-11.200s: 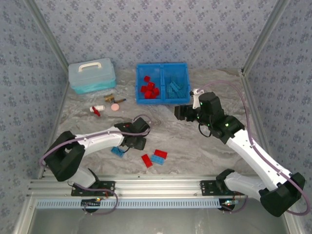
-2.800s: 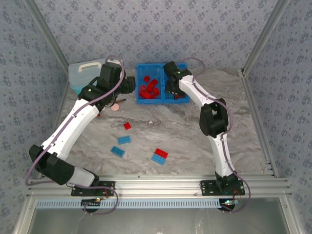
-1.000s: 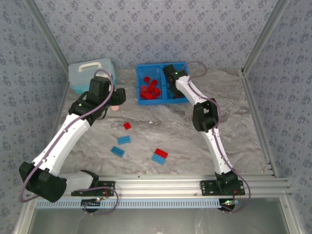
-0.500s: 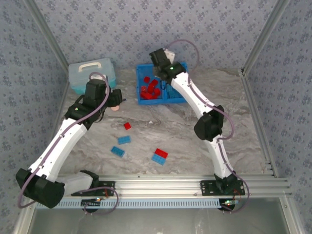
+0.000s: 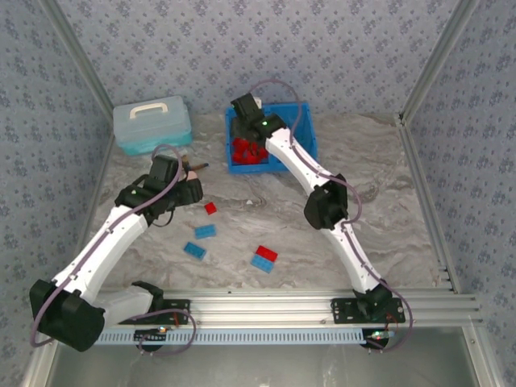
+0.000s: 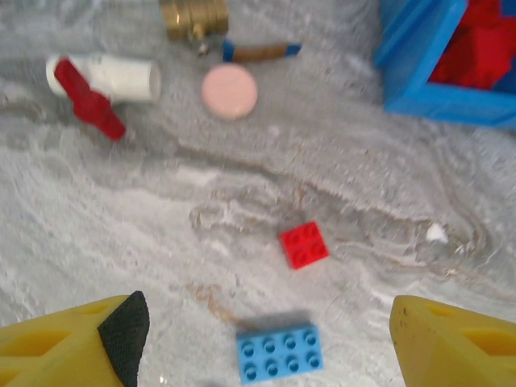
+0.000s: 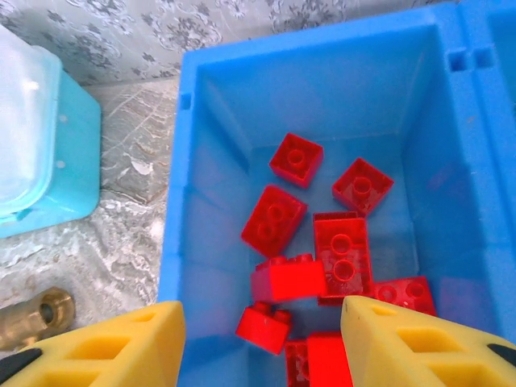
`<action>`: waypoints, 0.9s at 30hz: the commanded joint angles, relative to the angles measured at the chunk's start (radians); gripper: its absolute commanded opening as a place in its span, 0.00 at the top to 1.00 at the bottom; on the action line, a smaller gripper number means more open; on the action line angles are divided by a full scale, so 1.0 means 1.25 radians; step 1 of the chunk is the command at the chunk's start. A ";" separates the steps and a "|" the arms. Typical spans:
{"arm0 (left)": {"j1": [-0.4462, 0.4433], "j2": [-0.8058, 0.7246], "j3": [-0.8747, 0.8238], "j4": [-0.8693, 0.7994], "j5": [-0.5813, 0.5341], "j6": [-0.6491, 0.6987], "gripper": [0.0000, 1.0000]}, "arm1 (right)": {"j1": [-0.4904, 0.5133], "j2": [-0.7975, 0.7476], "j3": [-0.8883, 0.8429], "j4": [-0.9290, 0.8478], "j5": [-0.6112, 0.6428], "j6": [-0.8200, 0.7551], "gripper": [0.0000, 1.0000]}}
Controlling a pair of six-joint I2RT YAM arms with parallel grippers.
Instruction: Sort the legos into containers by color
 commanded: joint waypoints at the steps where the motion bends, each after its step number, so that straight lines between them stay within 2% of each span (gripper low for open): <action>1: 0.003 -0.021 -0.013 -0.016 0.020 -0.039 0.20 | -0.001 -0.145 0.013 -0.078 -0.002 -0.057 0.43; 4: 0.003 -0.007 -0.029 -0.007 0.042 -0.048 0.19 | 0.005 -0.289 -0.135 -0.085 0.012 -0.113 0.43; 8: 0.003 0.073 -0.029 0.002 0.115 -0.058 0.19 | 0.023 -0.536 -0.478 -0.010 -0.097 -0.216 0.40; 11: 0.001 0.139 -0.048 0.058 0.159 -0.067 0.19 | 0.063 -0.721 -0.757 0.085 -0.118 -0.248 0.31; 14: -0.001 0.216 -0.049 0.100 0.166 -0.055 0.18 | 0.099 -0.847 -0.943 0.136 -0.049 -0.239 0.19; 18: -0.007 0.327 -0.013 0.120 0.192 -0.050 0.18 | 0.090 -0.911 -1.035 0.125 -0.050 -0.175 0.18; 23: -0.030 0.393 -0.029 0.198 0.142 -0.091 0.16 | 0.087 -0.933 -1.055 0.115 -0.042 -0.171 0.17; 27: -0.032 0.464 0.018 0.249 0.099 -0.110 0.16 | 0.084 -0.930 -1.057 0.120 -0.062 -0.170 0.17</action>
